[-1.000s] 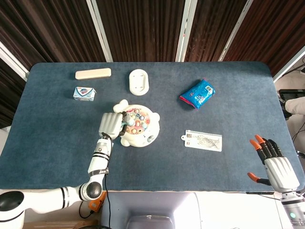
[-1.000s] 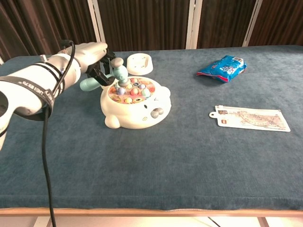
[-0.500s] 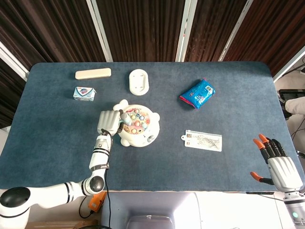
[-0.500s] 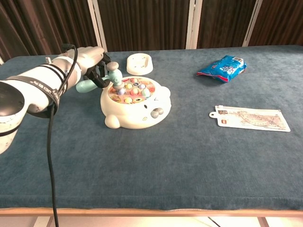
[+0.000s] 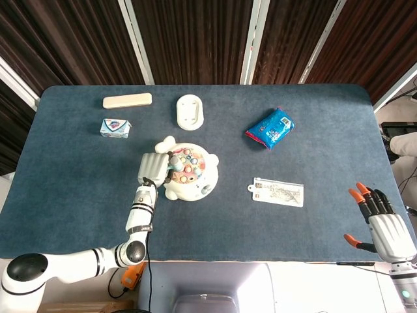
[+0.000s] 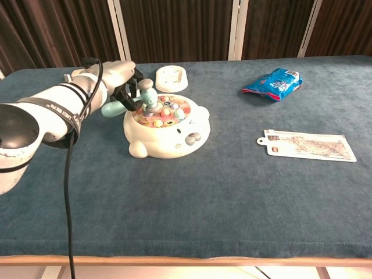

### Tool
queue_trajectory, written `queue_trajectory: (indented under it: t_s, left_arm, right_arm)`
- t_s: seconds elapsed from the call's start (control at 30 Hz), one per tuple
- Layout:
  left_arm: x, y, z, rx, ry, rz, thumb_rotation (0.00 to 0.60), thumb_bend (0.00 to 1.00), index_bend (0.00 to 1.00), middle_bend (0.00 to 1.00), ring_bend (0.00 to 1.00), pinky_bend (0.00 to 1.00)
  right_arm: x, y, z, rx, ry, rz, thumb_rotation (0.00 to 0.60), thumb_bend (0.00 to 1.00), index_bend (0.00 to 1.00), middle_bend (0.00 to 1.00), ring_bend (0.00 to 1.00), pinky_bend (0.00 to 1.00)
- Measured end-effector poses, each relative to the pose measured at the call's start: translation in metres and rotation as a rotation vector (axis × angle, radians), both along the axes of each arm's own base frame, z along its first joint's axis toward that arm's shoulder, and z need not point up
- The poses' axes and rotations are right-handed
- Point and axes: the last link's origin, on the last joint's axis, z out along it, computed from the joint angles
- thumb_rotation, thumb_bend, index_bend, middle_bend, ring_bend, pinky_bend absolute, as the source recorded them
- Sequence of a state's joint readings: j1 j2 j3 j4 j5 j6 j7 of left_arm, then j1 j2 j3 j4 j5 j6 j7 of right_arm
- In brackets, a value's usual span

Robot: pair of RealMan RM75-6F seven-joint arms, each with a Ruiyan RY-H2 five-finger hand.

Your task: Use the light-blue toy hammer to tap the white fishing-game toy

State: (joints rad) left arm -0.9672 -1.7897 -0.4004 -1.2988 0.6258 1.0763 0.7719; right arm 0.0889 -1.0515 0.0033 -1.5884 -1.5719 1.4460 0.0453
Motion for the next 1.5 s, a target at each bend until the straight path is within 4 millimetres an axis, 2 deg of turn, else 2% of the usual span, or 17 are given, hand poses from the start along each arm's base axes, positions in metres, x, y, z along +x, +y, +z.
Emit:
queue_trajectory:
  t_s: [0.23, 0.6, 0.73, 0.93, 1.13, 1.23, 1.3, 1.4, 1.5]
  left_arm:
    - [0.016, -0.002, 0.009, 0.012, -0.047, -0.018, 0.6, 0.9, 0.54, 0.85, 0.72, 0.81]
    - [0.005, -0.011, -0.018, -0.061, -0.006, 0.008, 0.6, 0.89, 0.55, 0.85, 0.72, 0.81]
    - [0.007, -0.011, -0.021, -0.061, -0.005, 0.002, 0.6, 0.89, 0.55, 0.85, 0.72, 0.81]
    - [0.015, -0.013, -0.01, -0.031, -0.029, -0.03, 0.6, 0.89, 0.55, 0.85, 0.72, 0.81]
    - [0.018, -0.022, 0.017, 0.006, -0.039, -0.063, 0.6, 0.89, 0.55, 0.85, 0.72, 0.81]
    - [0.002, -0.03, 0.034, 0.028, -0.019, -0.056, 0.6, 0.87, 0.55, 0.85, 0.71, 0.79]
    - [-0.018, -0.036, 0.043, 0.034, 0.0, -0.035, 0.6, 0.86, 0.56, 0.85, 0.7, 0.77]
    - [-0.045, -0.047, 0.045, 0.025, 0.0, -0.006, 0.6, 0.85, 0.56, 0.85, 0.7, 0.75]
    - [-0.058, -0.052, 0.046, 0.023, -0.009, -0.004, 0.6, 0.83, 0.56, 0.83, 0.68, 0.69]
  right_arm:
    - [0.0, 0.001, 0.001, 0.0, -0.003, 0.002, 0.6, 0.27, 0.0, 0.0, 0.0, 0.0]
    - [-0.001, 0.003, 0.006, -0.014, -0.01, 0.001, 0.6, 0.27, 0.0, 0.0, 0.0, 0.0]
    - [-0.002, 0.002, 0.006, -0.014, -0.01, -0.003, 0.6, 0.27, 0.0, 0.0, 0.0, 0.0]
    - [-0.003, 0.003, 0.007, -0.019, -0.011, -0.001, 0.6, 0.27, 0.0, 0.0, 0.0, 0.0]
    - [-0.001, 0.004, 0.004, -0.003, -0.006, 0.008, 0.6, 0.27, 0.0, 0.0, 0.0, 0.0]
    - [0.001, 0.004, 0.002, 0.002, -0.007, 0.014, 0.6, 0.27, 0.0, 0.0, 0.0, 0.0]
    - [0.002, 0.005, 0.001, 0.005, -0.006, 0.018, 0.6, 0.27, 0.0, 0.0, 0.0, 0.0]
    - [0.003, 0.005, -0.001, 0.01, -0.004, 0.02, 0.6, 0.27, 0.0, 0.0, 0.0, 0.0]
    - [0.004, 0.005, -0.003, 0.014, -0.002, 0.022, 0.6, 0.27, 0.0, 0.0, 0.0, 0.0]
